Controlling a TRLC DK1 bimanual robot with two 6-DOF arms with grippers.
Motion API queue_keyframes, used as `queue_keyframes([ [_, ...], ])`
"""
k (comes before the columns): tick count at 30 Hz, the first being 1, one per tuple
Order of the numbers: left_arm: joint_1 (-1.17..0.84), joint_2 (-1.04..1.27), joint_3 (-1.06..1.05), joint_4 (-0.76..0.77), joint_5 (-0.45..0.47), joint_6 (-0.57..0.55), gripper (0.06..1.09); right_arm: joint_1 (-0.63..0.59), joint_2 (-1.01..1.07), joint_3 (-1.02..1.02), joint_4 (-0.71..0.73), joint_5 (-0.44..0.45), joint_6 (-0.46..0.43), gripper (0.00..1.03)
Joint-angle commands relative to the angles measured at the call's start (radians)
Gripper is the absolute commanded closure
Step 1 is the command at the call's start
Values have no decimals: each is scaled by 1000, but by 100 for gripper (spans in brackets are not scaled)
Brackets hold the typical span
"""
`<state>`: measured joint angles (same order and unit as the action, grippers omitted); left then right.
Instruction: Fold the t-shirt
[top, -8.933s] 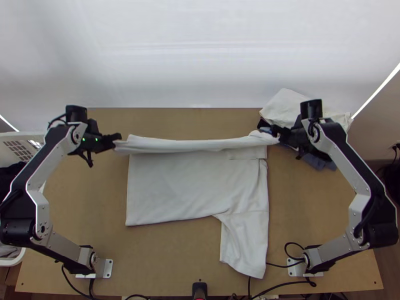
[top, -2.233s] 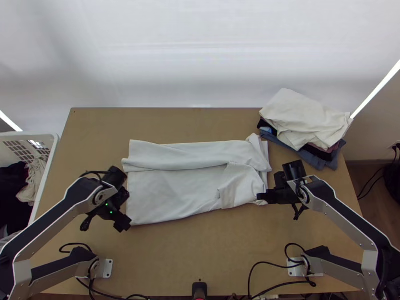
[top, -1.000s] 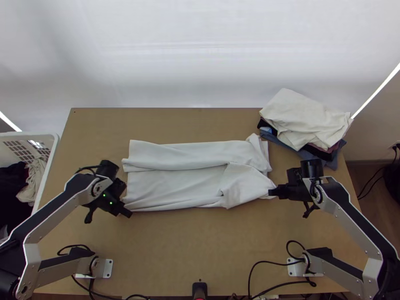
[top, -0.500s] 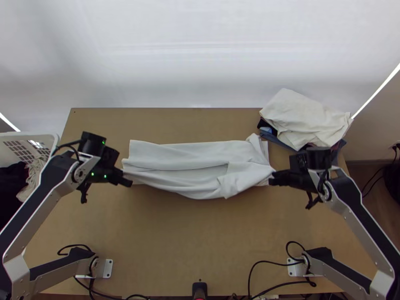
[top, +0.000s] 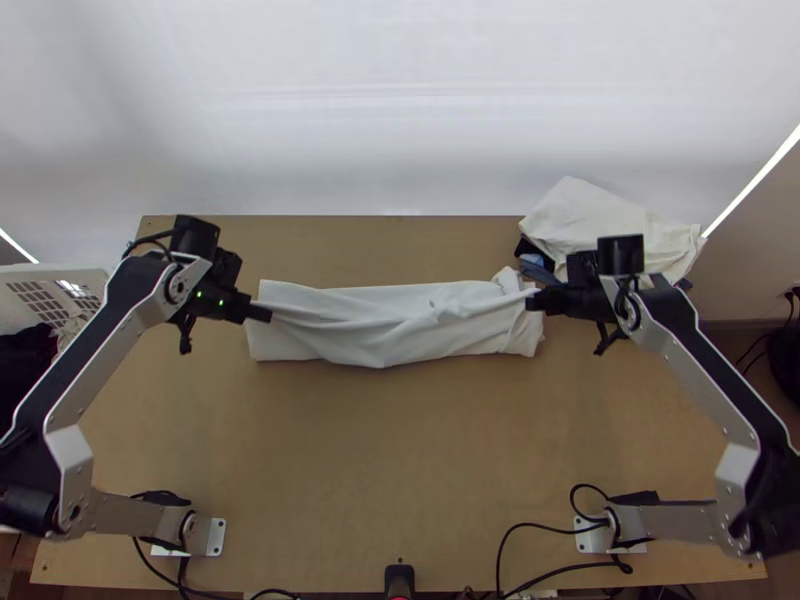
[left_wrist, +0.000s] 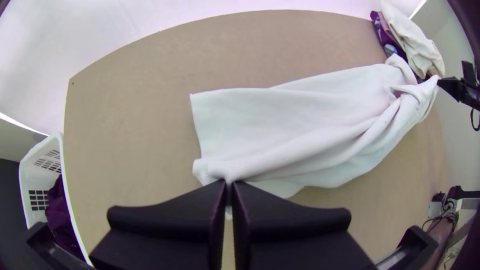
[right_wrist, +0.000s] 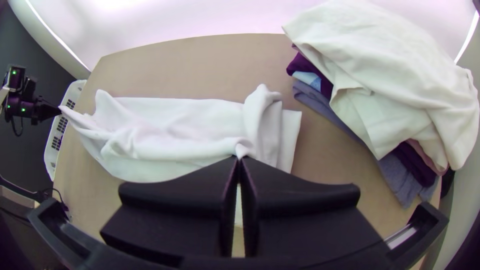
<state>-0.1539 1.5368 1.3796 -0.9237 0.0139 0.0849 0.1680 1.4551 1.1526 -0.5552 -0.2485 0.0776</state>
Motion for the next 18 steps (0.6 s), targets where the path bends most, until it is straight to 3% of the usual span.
queue_keyframes([
  [1, 22, 72, 65, 20, -15, -31, 105, -9, 71, 76, 15, 9, 19, 100],
  [9, 34, 186, 124, 48, -32, -73, 105, -7, 197, 151, 43, 15, 37, 100],
  [14, 62, 220, 116, 91, -34, -128, 104, 4, 232, 139, 98, 74, 59, 100],
  [15, 74, 227, 121, 102, -32, -159, 99, 8, 232, 136, 115, 98, 70, 100],
  [16, 83, 232, 130, 103, -22, -182, 91, 10, 231, 133, 141, 130, 82, 96],
  [17, 89, 232, 131, 103, 1, -189, 81, 13, 228, 130, 166, 156, 99, 74],
  [18, 93, 221, 125, 112, 15, -191, 73, 13, 217, 127, 176, 166, 105, 41],
])
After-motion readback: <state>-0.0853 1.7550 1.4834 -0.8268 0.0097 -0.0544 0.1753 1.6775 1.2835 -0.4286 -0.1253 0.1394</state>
